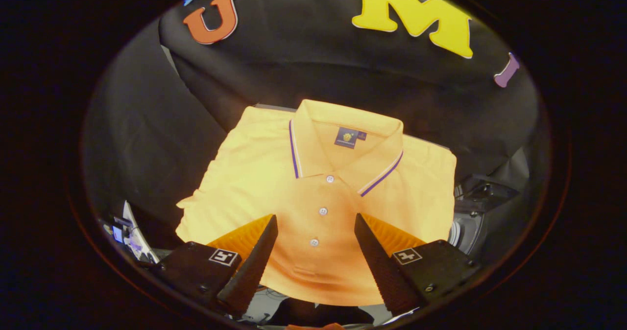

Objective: Put the clothes into the washing machine and then close the washing machine lid.

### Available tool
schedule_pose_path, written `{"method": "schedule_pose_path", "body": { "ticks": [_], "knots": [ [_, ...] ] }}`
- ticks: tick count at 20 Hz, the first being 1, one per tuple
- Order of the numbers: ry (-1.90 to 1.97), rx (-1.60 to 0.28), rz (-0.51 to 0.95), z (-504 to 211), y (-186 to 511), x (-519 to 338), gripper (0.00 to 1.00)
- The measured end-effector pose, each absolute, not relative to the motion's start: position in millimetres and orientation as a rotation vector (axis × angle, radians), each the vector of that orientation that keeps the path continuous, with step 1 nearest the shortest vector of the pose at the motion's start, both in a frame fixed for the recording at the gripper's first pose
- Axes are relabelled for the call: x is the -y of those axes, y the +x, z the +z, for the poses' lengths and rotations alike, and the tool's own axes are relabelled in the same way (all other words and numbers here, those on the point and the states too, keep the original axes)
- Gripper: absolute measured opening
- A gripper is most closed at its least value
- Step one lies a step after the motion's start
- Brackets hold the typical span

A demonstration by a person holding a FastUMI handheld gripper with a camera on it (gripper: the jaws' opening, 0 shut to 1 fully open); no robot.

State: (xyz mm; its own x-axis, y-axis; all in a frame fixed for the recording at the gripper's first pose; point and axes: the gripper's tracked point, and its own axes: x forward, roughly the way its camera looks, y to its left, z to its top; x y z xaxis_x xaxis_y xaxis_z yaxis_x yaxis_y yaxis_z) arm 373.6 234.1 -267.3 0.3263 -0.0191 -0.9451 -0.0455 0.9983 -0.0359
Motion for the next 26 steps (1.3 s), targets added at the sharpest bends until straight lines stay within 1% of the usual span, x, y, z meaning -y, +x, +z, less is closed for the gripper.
{"method": "schedule_pose_path", "body": {
  "ticks": [7, 8, 11, 13, 18, 20, 22, 24, 26],
  "knots": [
    [-0.063, -1.333, -0.034, -291.7, 373.8, -236.4, 0.99],
    [-0.067, -1.316, -0.046, -295.6, 378.9, -236.8, 0.99],
    [-0.04, -1.344, -0.077, -293.8, 376.9, -237.0, 0.99],
    [-0.052, -1.373, -0.071, -294.2, 376.3, -237.2, 0.98],
    [-0.063, -1.375, -0.042, -292.8, 373.9, -238.1, 0.96],
    [-0.078, -1.357, -0.012, -295.0, 372.5, -237.5, 0.89],
    [-0.078, -1.356, 0.006, -291.5, 370.1, -235.5, 0.86],
    [-0.071, -1.354, 0.015, -291.1, 371.5, -231.0, 0.79],
    [-0.055, -1.348, 0.011, -292.8, 370.1, -223.4, 0.61]
  ]
}}
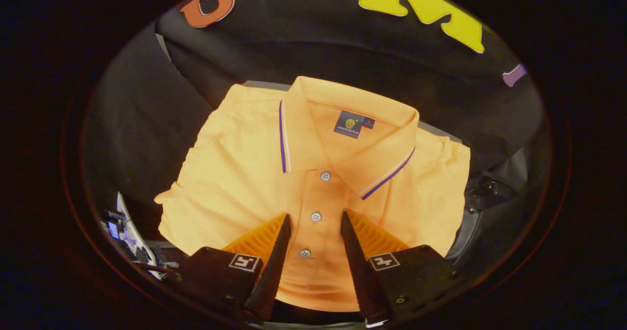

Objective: Put the clothes into the washing machine and then close the washing machine lid.

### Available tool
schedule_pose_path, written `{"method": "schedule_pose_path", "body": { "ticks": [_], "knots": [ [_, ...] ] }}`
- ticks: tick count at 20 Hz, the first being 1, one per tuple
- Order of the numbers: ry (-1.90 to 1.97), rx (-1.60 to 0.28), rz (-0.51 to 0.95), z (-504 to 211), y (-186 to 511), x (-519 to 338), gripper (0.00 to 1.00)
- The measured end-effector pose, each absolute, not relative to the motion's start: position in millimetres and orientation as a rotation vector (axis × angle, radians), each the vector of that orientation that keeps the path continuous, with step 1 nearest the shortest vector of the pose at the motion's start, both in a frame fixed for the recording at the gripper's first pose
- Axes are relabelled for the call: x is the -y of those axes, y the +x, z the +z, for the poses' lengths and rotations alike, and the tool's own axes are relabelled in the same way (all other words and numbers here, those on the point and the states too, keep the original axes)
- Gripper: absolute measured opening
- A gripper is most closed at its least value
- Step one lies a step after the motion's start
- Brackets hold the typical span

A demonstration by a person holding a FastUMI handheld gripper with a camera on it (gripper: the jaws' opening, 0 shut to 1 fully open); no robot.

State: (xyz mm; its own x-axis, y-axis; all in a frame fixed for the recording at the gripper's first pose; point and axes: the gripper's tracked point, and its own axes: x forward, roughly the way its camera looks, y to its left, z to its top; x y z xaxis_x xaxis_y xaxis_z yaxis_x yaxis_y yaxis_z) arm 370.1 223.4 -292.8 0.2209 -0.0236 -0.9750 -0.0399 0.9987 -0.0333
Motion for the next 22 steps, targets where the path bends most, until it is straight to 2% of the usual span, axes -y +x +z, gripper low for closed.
{"method": "schedule_pose_path", "body": {
  "ticks": [2, 5, 6, 7, 11, 22],
  "knots": [
    [-0.016, -1.354, -0.008, -294.2, 370.9, -220.3, 0.41],
    [0.013, -1.362, 0.021, -290.4, 372.5, -221.5, 0.23],
    [0.032, -1.371, 0.03, -291.1, 371.4, -221.4, 0.22],
    [0.052, -1.389, 0.049, -288.0, 373.3, -224.5, 0.14],
    [0.153, -1.419, 0.083, -279.9, 381.7, -226.9, 0.09],
    [0.147, -1.345, 0.095, -261.9, 381.2, -224.1, 0.09]
  ]
}}
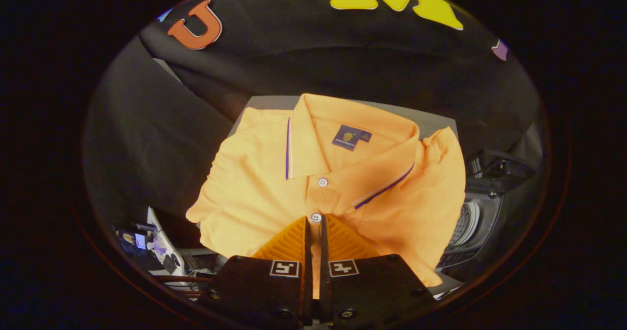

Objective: Put the clothes into the washing machine and then close the washing machine lid.

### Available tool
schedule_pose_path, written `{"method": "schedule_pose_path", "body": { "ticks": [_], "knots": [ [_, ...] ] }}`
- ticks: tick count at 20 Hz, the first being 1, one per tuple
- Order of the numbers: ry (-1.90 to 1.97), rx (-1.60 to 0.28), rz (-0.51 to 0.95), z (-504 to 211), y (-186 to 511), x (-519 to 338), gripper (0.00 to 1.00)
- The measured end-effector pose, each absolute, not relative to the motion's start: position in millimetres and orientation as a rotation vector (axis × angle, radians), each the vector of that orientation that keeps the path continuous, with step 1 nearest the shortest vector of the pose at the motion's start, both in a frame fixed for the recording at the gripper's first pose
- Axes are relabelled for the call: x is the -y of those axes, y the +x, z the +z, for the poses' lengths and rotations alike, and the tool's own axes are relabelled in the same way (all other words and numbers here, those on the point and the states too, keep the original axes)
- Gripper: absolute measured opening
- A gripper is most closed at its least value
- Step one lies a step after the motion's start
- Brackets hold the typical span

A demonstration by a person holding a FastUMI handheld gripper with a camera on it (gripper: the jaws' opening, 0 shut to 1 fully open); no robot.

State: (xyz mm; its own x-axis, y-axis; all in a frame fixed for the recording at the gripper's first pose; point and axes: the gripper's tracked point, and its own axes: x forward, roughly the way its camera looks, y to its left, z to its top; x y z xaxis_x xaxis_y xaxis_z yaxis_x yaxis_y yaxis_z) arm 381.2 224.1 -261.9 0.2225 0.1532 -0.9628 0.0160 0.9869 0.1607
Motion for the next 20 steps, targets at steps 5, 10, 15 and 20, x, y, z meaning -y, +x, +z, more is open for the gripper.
{"method": "schedule_pose_path", "body": {
  "ticks": [5, 10, 15, 20],
  "knots": [
    [0.177, -1.283, 0.071, -235.2, 387.3, -217.0, 0.09],
    [0.199, -1.227, 0.041, -209.1, 388.8, -204.9, 0.09],
    [0.211, -1.202, -0.008, -197.7, 381.8, -192.1, 0.09],
    [0.242, -1.182, -0.065, -193.5, 372.8, -164.1, 0.09]
  ]
}}
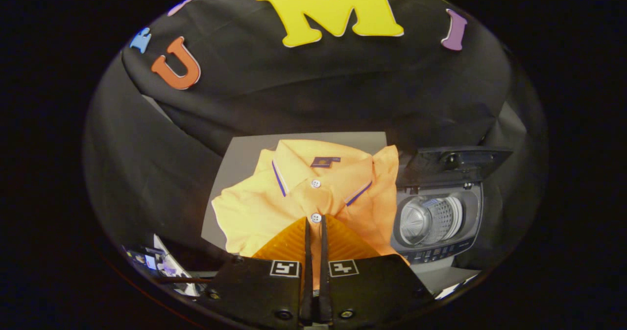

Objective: Put the clothes into the washing machine and then close the washing machine lid.

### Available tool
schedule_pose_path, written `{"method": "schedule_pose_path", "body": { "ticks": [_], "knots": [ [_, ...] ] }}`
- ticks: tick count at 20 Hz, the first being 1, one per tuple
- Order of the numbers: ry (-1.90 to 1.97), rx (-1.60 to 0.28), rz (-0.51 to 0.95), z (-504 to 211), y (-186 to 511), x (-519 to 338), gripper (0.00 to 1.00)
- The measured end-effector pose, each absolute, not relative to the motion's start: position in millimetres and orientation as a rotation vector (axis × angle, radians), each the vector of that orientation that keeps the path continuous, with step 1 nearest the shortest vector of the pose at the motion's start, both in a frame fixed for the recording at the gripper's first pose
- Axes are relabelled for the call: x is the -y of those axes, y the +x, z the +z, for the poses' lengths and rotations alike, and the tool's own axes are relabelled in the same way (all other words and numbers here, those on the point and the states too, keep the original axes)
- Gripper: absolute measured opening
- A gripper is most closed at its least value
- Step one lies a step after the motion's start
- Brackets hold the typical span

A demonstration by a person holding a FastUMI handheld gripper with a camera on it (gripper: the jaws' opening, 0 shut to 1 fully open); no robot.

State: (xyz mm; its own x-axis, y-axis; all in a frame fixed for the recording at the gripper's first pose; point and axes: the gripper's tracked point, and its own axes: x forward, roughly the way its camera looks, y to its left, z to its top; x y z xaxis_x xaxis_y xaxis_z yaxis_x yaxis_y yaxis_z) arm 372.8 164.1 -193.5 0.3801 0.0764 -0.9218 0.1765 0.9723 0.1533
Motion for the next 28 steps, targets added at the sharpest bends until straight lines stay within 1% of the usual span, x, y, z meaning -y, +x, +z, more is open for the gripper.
{"method": "schedule_pose_path", "body": {
  "ticks": [14, 17, 23, 28],
  "knots": [
    [0.337, -1.08, -0.287, -159.8, 331.6, -85.7, 0.09],
    [0.372, -1.078, -0.296, -162.4, 319.3, -64.4, 0.09],
    [0.392, -1.057, -0.268, -155.7, 304.8, -9.9, 0.09],
    [0.403, -1.017, -0.271, -153.9, 303.7, 34.3, 0.09]
  ]
}}
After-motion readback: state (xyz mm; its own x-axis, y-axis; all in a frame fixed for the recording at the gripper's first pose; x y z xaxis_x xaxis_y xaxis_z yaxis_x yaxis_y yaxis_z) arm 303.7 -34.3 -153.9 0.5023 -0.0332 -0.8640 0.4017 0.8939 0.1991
